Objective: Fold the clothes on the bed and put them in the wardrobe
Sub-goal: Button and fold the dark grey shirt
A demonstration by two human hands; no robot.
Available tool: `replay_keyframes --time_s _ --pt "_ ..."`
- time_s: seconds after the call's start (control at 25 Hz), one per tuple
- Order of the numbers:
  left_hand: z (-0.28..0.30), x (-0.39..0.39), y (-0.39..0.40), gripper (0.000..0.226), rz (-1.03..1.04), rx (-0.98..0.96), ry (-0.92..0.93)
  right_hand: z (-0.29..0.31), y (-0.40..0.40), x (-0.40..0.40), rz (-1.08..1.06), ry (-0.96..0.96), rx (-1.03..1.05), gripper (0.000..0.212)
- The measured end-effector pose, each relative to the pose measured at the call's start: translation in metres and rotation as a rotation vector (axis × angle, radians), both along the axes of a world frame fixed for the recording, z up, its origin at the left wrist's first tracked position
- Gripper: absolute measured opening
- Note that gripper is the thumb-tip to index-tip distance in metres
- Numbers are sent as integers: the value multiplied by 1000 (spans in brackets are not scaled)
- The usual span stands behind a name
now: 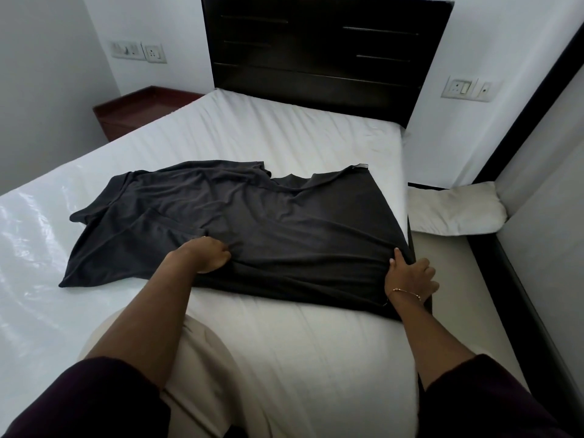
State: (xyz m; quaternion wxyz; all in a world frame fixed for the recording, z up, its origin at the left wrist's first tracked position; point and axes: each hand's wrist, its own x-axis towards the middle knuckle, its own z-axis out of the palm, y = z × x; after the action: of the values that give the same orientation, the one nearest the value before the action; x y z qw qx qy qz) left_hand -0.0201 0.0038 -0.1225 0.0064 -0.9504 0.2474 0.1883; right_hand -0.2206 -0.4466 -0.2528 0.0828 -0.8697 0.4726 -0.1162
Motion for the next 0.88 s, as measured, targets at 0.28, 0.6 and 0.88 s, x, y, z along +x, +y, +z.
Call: replay_keyframes --time_s 0.28,0.6,0.88 --pt "12 -6 -13 41 -167 159 -109 38 36 6 426 -66 -73 50" --pt "9 3 -9 22 -39 -407 -59 110 135 38 910 416 380 57" --pt "0 23 -12 24 -20 -394 -219 120 5 57 430 606 168 54"
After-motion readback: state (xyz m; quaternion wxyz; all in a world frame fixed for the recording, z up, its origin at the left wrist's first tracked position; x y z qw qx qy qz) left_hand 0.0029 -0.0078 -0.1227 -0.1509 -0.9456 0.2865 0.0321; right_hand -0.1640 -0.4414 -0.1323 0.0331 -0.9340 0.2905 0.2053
